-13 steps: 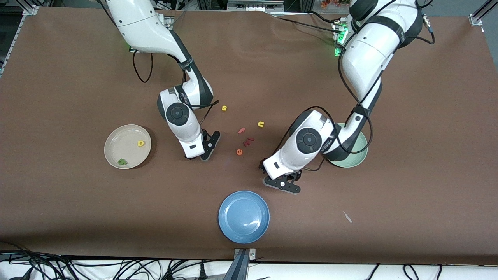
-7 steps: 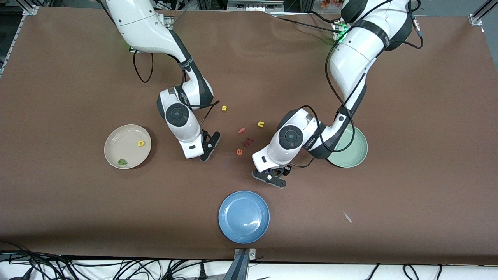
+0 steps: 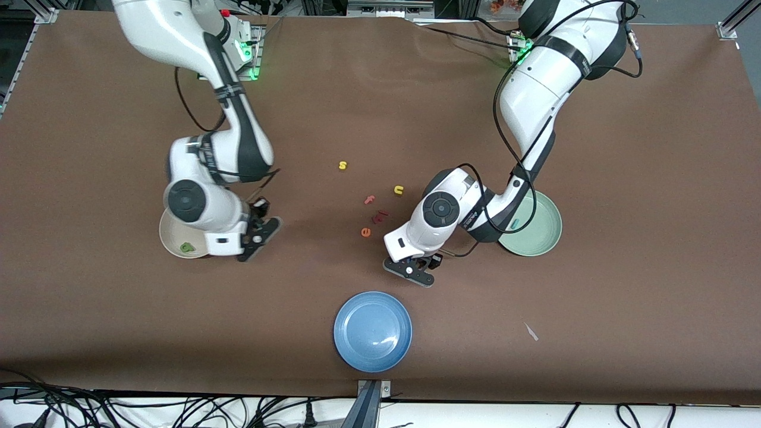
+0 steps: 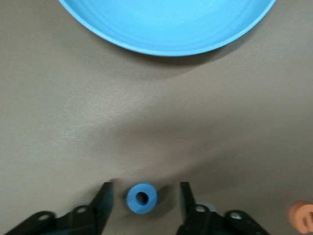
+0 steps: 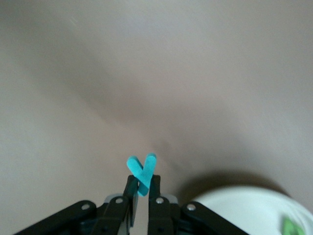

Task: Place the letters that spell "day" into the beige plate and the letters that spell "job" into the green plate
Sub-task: 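Drop the y in the beige plate while the left gripper drops the o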

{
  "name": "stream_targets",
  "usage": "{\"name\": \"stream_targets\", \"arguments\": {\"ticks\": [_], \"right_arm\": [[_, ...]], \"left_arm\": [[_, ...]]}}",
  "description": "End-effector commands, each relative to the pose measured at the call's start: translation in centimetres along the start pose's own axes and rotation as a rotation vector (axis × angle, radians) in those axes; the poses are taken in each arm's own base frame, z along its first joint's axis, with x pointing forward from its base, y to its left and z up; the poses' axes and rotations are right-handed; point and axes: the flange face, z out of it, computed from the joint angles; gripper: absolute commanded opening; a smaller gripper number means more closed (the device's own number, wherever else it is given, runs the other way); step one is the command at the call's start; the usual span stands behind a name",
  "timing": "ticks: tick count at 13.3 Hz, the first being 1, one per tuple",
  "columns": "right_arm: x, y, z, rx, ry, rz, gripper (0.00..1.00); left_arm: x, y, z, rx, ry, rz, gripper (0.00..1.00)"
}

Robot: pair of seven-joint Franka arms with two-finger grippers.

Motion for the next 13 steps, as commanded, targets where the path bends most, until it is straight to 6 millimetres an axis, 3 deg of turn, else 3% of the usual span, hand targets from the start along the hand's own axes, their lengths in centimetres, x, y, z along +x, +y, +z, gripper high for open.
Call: {"name": "stream_targets", "arguments": {"ticks": [1, 2, 4, 5, 6, 7, 8, 10, 11, 12, 13], "right_arm": [[-4.3, 2.9, 0.9, 0.037, -0.044, 0.110, 0.00], [-5.3, 3.7, 1.5, 0.042, -0.058, 0.140, 0.00], [-6.9, 6.3, 2.6, 0.028, -0.077, 0.207, 0.00], [-7.7, 7.7, 3.2, 0.025, -0.083, 0.238, 0.00], [-8.6, 9.2, 3.6, 0.029, -0.084, 0.268, 0.00], [-9.1, 9.8, 3.5, 0.032, -0.081, 0.286, 0.33], [-9.0, 10.0, 3.2, 0.030, -0.079, 0.287, 0.99], [-7.6, 8.9, 2.1, 0.029, -0.076, 0.308, 1.00], [-7.0, 8.3, 1.6, 0.031, -0.082, 0.362, 1.00], [-6.1, 7.4, 0.9, 0.029, -0.085, 0.418, 1.00], [-5.1, 6.2, 0.2, 0.028, -0.093, 0.458, 1.00]], "left_arm": [[-0.1, -0.5, 0.5, 0.034, 0.014, 0.032, 0.57], [-0.5, -0.7, 1.0, 0.037, 0.002, 0.032, 0.50], [-0.5, -0.1, 0.7, 0.035, 0.003, 0.024, 0.16], [-0.3, -0.7, 0.3, 0.039, 0.004, 0.024, 0.05], [-0.1, -1.0, -0.2, 0.040, 0.007, 0.017, 0.00], [0.1, -1.0, -1.2, 0.041, 0.004, 0.012, 0.00], [0.2, -2.0, -1.9, 0.051, -0.008, 0.004, 0.00], [0.6, -5.2, -4.9, 0.076, -0.040, -0.032, 0.00], [0.5, -5.7, -6.4, 0.090, -0.073, -0.041, 0.00], [-0.1, -6.4, -7.6, 0.114, -0.131, -0.048, 0.00], [-1.0, -8.4, -8.2, 0.142, -0.193, -0.061, 0.00]]}}
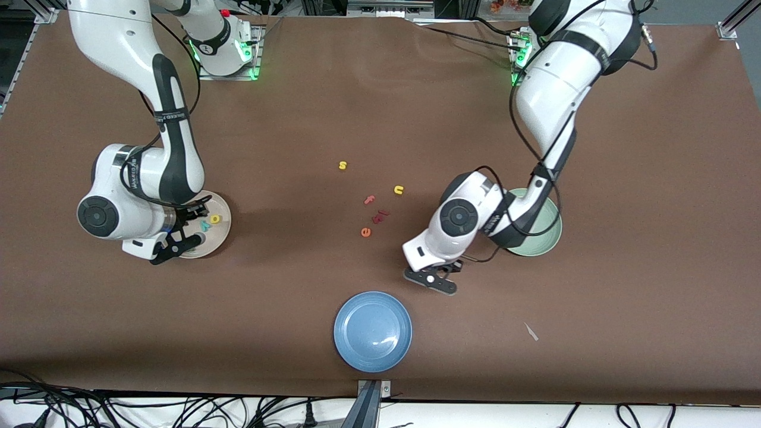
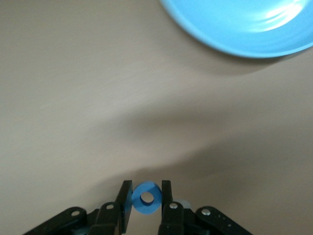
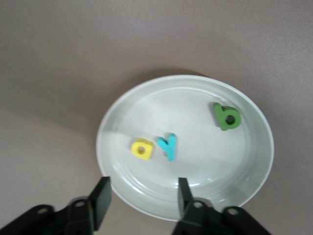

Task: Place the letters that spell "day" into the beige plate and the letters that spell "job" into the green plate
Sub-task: 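Drop the y in the beige plate while the left gripper drops the o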

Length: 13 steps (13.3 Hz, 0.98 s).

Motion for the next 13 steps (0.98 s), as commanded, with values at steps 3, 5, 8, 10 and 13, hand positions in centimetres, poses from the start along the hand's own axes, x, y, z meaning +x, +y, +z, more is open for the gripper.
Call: {"name": "stream_targets", "arguments": {"ticks": [3, 5, 8, 10, 13], "right_arm": [[1.5, -6.7, -3.6, 0.010, -0.043, 0.197, 1.00], [1.8, -9.6, -4.2, -0.011, -0.057, 0.245, 1.00], [2.0, -12.9, -5.0, -0.044, -0.065, 0.268, 1.00], [1.3, -14.0, -7.2, -0.063, -0.034, 0.340, 1.00], [-1.1, -15.9, -10.5, -0.105, -0.005, 0.269, 1.00]], "left_arm": [[-5.1, -6.8, -4.5, 0.095, -0.139, 0.023, 0.00], [-8.2, -10.1, -5.3, 0.108, -0.181, 0.038, 0.00], [-12.1, -12.3, -5.1, 0.131, -0.232, 0.029, 0.00], [-14.1, -14.6, -2.8, 0.110, -0.238, 0.051, 0.03], [-17.3, -15.7, 0.9, 0.082, -0.221, 0.061, 0.20]]}}
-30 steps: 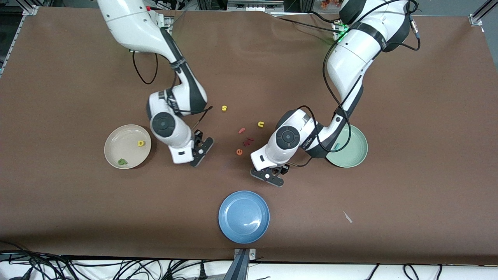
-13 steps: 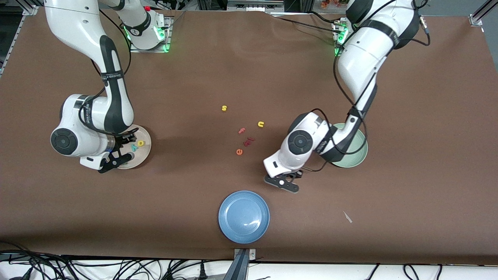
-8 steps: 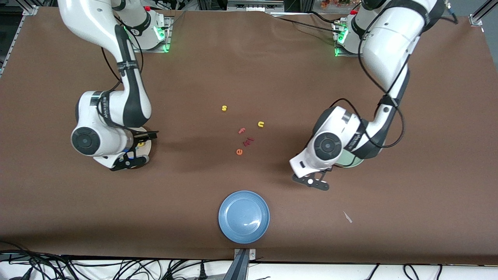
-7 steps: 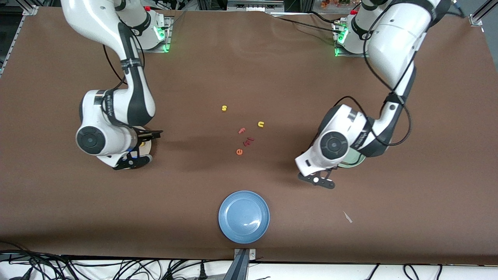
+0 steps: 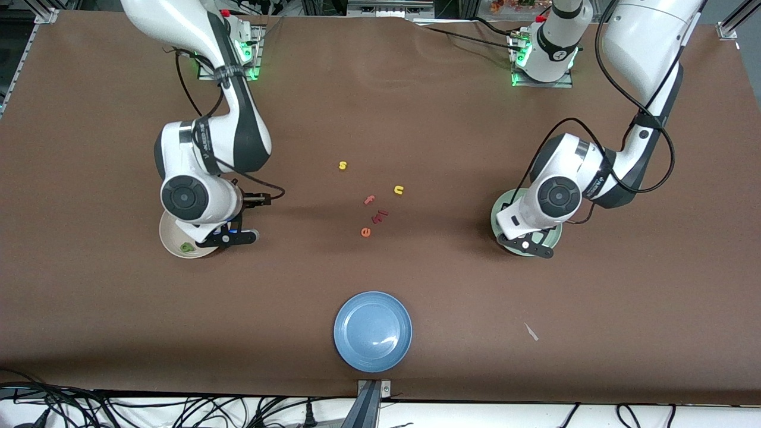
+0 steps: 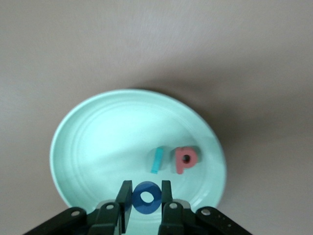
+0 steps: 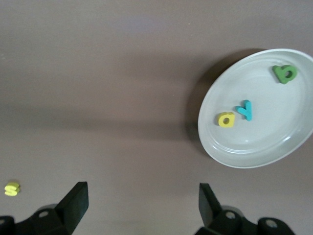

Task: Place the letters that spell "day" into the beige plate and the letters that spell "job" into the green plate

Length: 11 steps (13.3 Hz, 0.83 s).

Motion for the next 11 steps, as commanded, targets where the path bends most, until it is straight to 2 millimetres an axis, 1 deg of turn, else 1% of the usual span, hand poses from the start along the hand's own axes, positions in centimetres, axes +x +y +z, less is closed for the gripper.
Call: {"name": "stream_targets", "arguments": {"ticks": [1, 2, 3, 4, 5, 6, 7, 8, 9, 10, 11], "right_arm": [[-3.0, 1.2, -4.1, -0.035, 0.037, -0.043, 1.00], [-3.7, 1.6, -5.2, -0.060, 0.058, -0.069, 1.00], [-4.1, 2.9, -6.2, -0.077, 0.070, -0.073, 1.00], [-4.8, 4.2, -7.7, -0.075, 0.086, -0.072, 1.00], [-5.5, 5.8, -9.2, -0.057, 0.111, -0.062, 1.00], [-6.5, 7.5, -10.7, -0.041, 0.136, -0.049, 1.00], [-7.4, 8.9, -12.1, -0.030, 0.159, -0.037, 1.00], [-8.4, 11.1, -13.4, -0.016, 0.178, -0.009, 1.00], [-9.5, 12.9, -14.4, -0.007, 0.184, 0.014, 1.00], [-10.4, 14.4, -15.3, 0.002, 0.183, 0.037, 1.00], [-11.3, 15.8, -16.0, 0.009, 0.175, 0.045, 1.00]], "left_arm": [[-2.7, 0.3, 2.2, 0.017, 0.007, 0.050, 0.55], [-2.6, 0.0, 1.8, 0.018, 0.013, 0.047, 1.00], [-2.5, -0.1, 0.9, 0.025, 0.022, 0.046, 1.00], [-2.6, -0.3, 0.0, 0.031, 0.033, 0.043, 1.00], [-2.4, -0.6, -1.3, 0.037, 0.044, 0.033, 1.00], [-2.2, -1.0, -3.2, 0.036, 0.043, 0.014, 1.00], [-2.1, -1.4, -6.1, 0.040, 0.037, -0.006, 1.00], [-2.0, -1.5, -10.0, 0.021, 0.034, -0.031, 1.00], [-2.0, -2.0, -14.0, -0.005, 0.028, -0.061, 1.00], [-2.1, -2.8, -17.9, -0.016, 0.022, -0.082, 1.00], [-2.3, -3.8, -20.9, -0.018, 0.029, -0.099, 1.00]]}}
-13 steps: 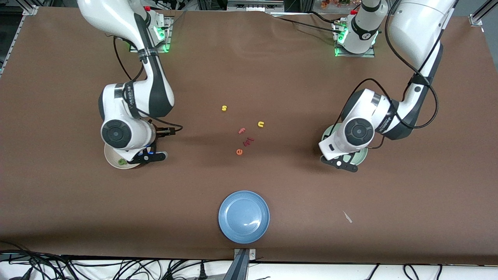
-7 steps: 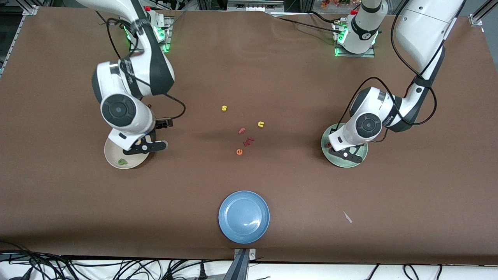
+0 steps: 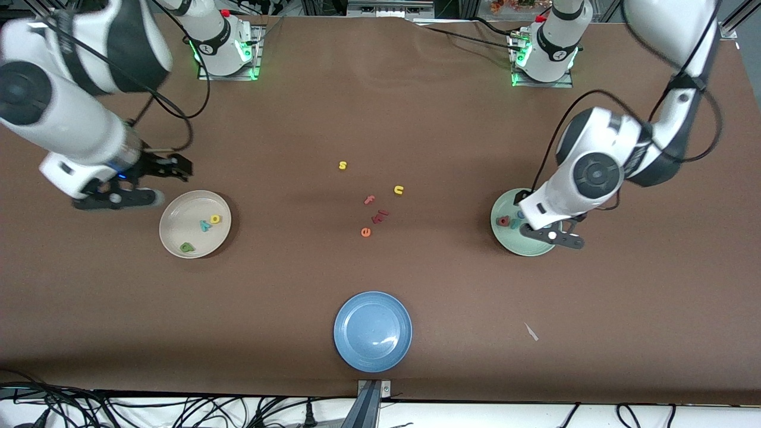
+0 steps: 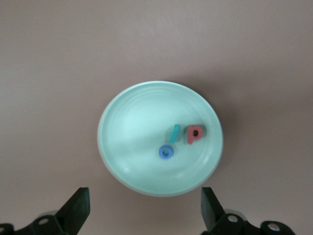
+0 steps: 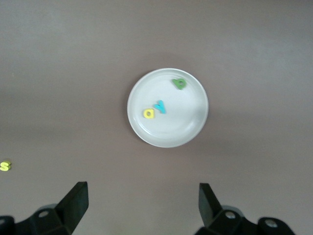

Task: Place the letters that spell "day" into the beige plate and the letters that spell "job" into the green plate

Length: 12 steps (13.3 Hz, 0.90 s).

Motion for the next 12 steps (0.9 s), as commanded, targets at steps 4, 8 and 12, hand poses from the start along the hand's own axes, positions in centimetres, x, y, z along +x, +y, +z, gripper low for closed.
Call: {"name": "stream_targets", "arguments": {"ticks": [4, 8, 12], "right_arm": [[-4.7, 6.4, -4.4, 0.096, -0.017, -0.017, 1.00], [-5.2, 7.5, -5.0, 0.118, -0.026, -0.014, 1.00], [-4.3, 7.8, -5.6, 0.099, 0.040, -0.003, 1.00]], "left_arm": [[-1.6, -6.4, -14.9, -0.038, 0.128, -0.158, 1.00], [-7.4, -8.7, -19.5, -0.084, 0.177, -0.292, 1.00], [-10.9, -10.2, -17.8, -0.170, 0.167, -0.283, 1.00]]}}
